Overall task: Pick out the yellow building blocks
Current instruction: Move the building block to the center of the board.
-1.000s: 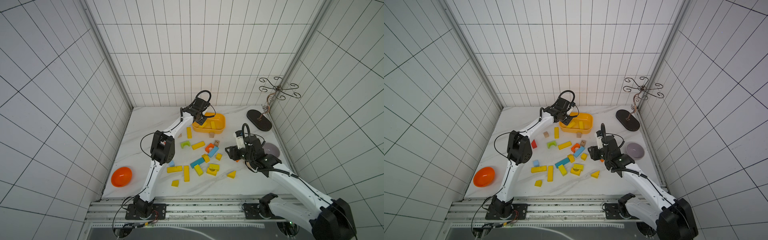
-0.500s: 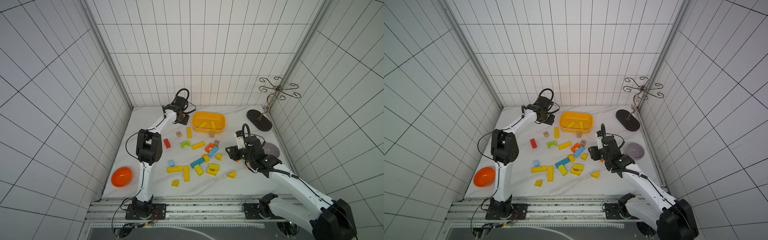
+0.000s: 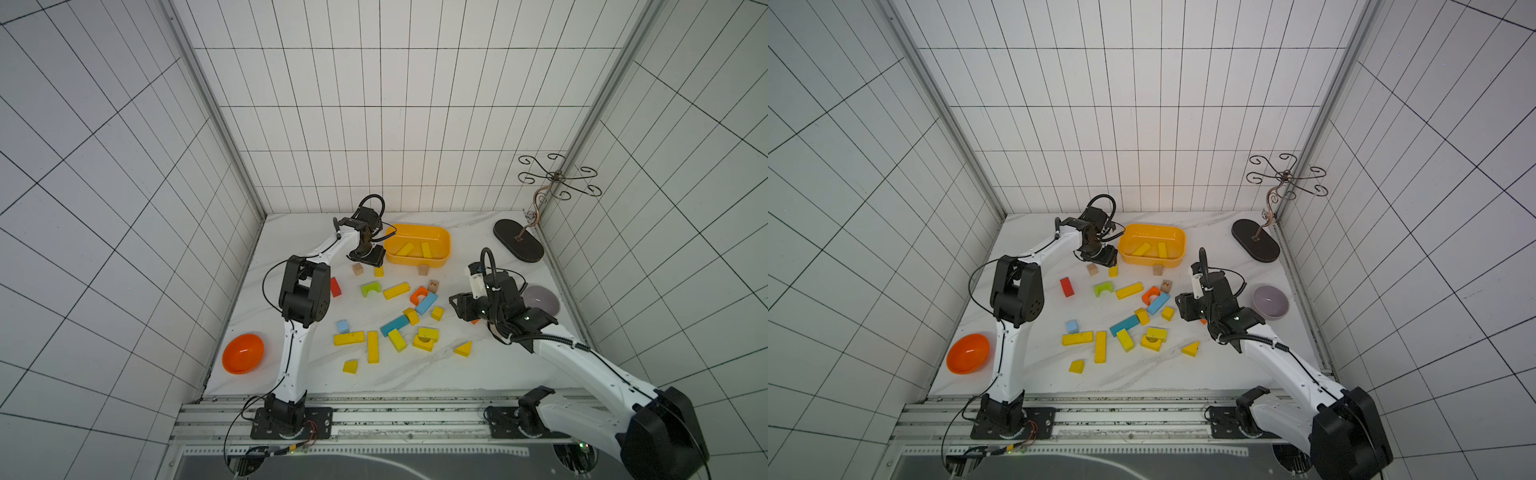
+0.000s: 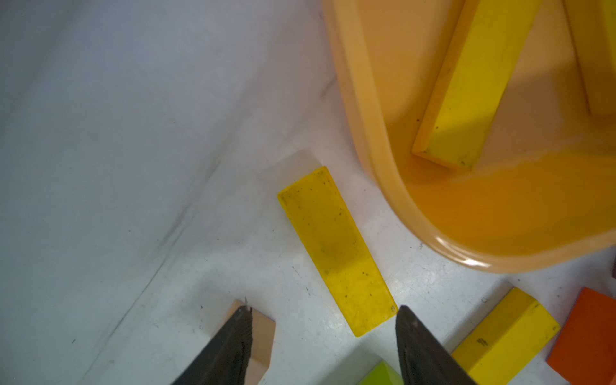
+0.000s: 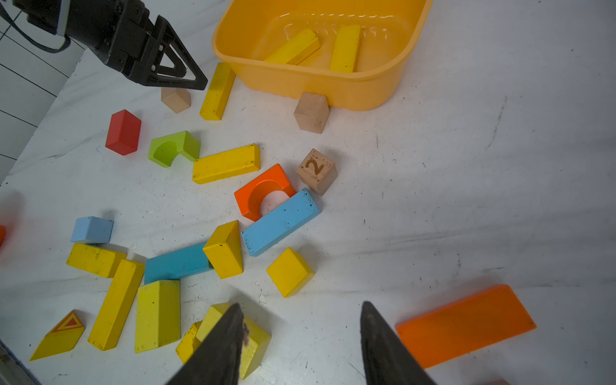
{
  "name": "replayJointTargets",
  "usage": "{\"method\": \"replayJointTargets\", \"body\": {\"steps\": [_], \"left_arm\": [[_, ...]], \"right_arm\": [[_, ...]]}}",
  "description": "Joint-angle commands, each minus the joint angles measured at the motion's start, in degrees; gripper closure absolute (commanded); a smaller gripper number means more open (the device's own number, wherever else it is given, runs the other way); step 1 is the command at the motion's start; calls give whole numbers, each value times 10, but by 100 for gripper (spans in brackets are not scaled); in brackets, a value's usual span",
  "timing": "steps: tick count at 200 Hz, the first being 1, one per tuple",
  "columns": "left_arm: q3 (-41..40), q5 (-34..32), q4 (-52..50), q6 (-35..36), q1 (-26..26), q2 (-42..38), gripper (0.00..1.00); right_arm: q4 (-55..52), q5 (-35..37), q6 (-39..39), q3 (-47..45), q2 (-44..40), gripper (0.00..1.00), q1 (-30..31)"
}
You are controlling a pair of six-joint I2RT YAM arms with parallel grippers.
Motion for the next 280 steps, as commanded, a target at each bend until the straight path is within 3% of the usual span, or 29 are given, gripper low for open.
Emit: {"method": "replayJointTargets", "body": {"steps": [1, 152, 192, 242, 280], "left_arm": [[-9, 10, 1, -2, -3, 11, 33], [50, -45, -12, -11, -29, 78, 36], [11, -71, -6, -2, -18, 51, 46], [-35, -87, 3, 10, 6, 22, 73], [-39, -93, 4, 26, 9, 20, 83]], "right_arm": [[12, 1, -4, -27, 4, 44, 5], [7, 5, -13, -29, 3, 44, 7], [7, 1, -16, -26, 4, 44, 6], [8, -2, -17, -31, -3, 44, 6], [9, -3, -18, -32, -5, 44, 6]]}}
